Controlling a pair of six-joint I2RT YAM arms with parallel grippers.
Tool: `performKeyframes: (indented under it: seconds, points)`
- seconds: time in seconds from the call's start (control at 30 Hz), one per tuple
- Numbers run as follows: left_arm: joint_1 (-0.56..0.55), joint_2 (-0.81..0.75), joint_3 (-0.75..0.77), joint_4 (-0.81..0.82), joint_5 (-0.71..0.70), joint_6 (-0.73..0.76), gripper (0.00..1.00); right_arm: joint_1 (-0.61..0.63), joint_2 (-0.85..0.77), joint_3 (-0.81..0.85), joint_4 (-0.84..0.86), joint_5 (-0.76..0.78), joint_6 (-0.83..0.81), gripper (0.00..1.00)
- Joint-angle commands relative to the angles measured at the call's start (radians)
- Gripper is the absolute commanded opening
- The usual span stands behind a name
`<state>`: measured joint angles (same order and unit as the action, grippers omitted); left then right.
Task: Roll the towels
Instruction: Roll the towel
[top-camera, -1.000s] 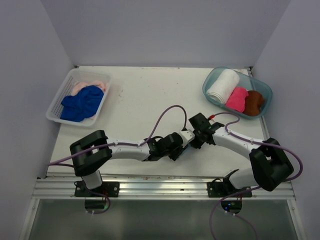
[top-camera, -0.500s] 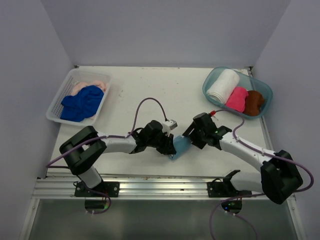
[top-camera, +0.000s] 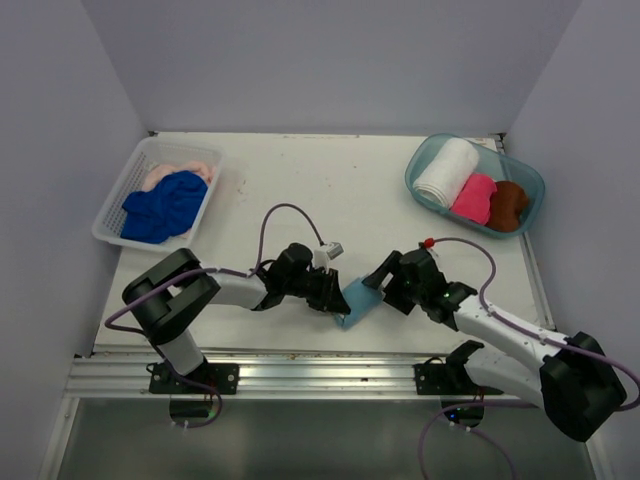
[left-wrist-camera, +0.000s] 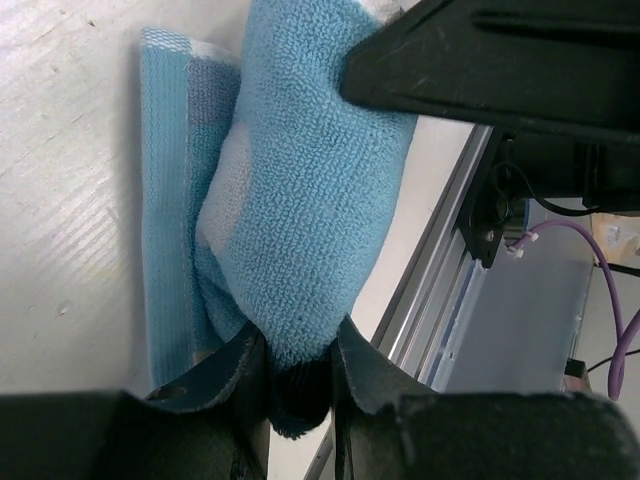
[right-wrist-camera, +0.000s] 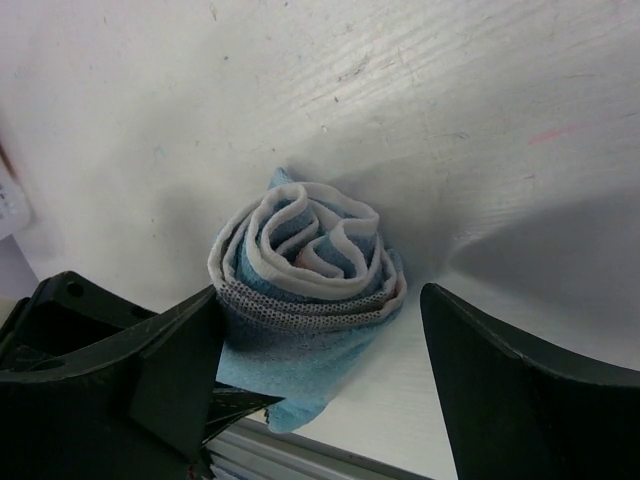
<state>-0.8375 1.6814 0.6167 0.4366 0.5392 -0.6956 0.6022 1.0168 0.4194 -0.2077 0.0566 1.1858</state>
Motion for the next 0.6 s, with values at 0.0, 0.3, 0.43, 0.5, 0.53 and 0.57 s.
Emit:
performKeyframes:
  seconds: [0.0,0.3,0.43,0.5,0.53,0.57]
  points:
    - [0.009,0.024,-0.015,0.056,0.033,-0.039,0.04,0.036,0.032,-0.016,0.135,-0.035,0.027,0.81]
    - [0.017,0.04,-0.021,0.076,0.039,-0.071,0.04,0.09,0.178,-0.013,0.2,0.012,0.104,0.69]
    - [0.021,0.032,-0.031,0.08,0.035,-0.084,0.07,0.096,0.238,0.016,0.188,0.023,0.124,0.49]
    - [0.025,0.028,-0.032,0.065,0.03,-0.085,0.19,0.1,0.256,0.057,0.145,0.031,0.123,0.35]
    - [0.025,0.018,-0.031,0.054,0.025,-0.075,0.26,0.1,0.27,0.074,0.121,0.046,0.117,0.31]
    - [0.028,0.012,-0.028,0.036,0.021,-0.064,0.43,0.1,0.276,0.094,0.05,0.055,0.113,0.25]
